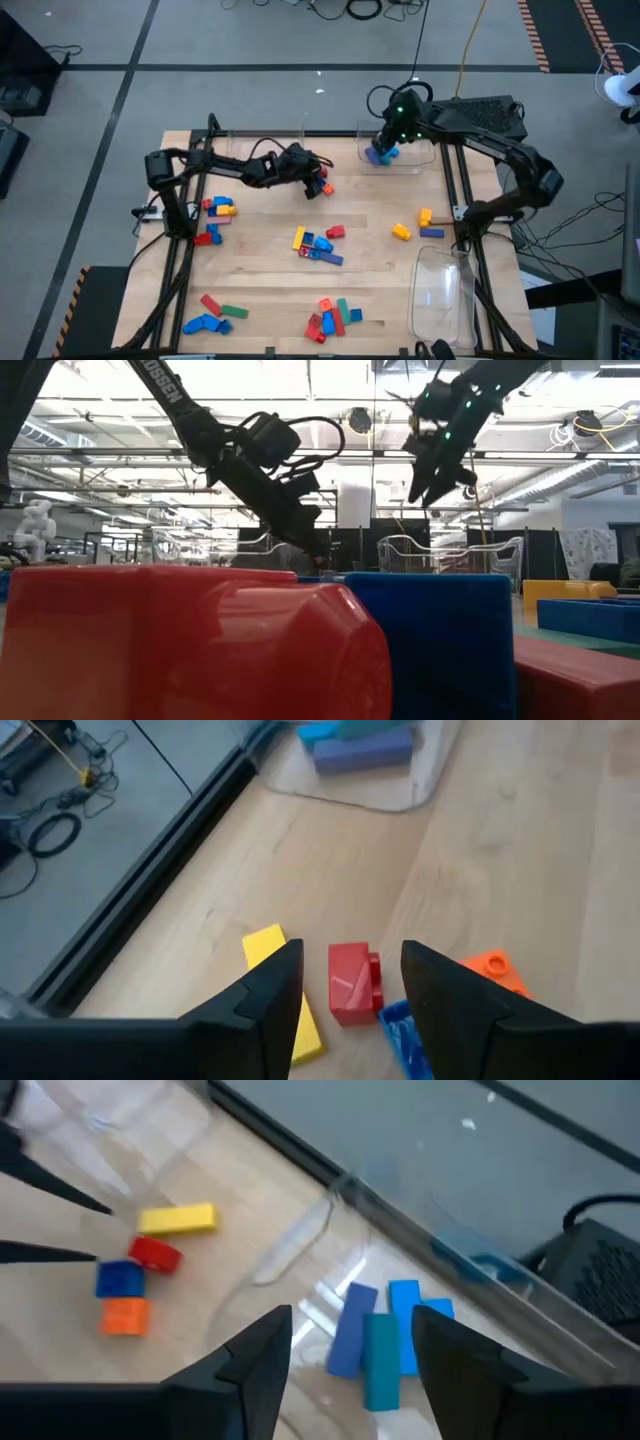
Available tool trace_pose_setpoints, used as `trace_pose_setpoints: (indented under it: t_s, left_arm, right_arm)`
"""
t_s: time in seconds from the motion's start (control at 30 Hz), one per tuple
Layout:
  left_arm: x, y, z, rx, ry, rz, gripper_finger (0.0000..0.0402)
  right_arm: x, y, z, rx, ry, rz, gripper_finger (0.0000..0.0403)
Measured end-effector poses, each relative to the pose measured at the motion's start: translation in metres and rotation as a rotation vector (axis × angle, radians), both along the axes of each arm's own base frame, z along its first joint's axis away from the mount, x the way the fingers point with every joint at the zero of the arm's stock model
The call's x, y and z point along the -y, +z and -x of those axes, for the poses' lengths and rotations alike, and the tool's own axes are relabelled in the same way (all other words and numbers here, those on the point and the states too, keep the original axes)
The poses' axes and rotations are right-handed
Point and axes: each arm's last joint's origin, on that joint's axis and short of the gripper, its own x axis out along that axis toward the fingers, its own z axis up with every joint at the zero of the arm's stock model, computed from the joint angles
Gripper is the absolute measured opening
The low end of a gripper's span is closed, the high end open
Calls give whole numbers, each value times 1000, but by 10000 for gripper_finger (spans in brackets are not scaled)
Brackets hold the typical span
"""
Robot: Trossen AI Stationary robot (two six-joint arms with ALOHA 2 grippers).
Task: Sort blocks by size
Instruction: Put the yellow block into the top right transparent bin
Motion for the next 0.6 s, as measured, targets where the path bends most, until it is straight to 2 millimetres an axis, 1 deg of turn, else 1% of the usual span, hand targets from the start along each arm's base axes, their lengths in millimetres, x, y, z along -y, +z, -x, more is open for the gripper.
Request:
trace_pose_setpoints:
  t_s: [0.2,0.3,0.47,0.6]
  left_arm:
    - [-4,-2,5,-40,9,20,173]
    - [-2,-9,9,-113,16,38,173]
    - [3,-16,15,-229,83,45,172]
    - [8,-18,18,-272,134,36,167]
  right_arm:
    - [-22,21,3,65,45,49,168]
    - [-30,28,5,79,66,59,159]
    - [-40,31,5,75,99,64,148]
    - [-44,29,5,43,121,55,143]
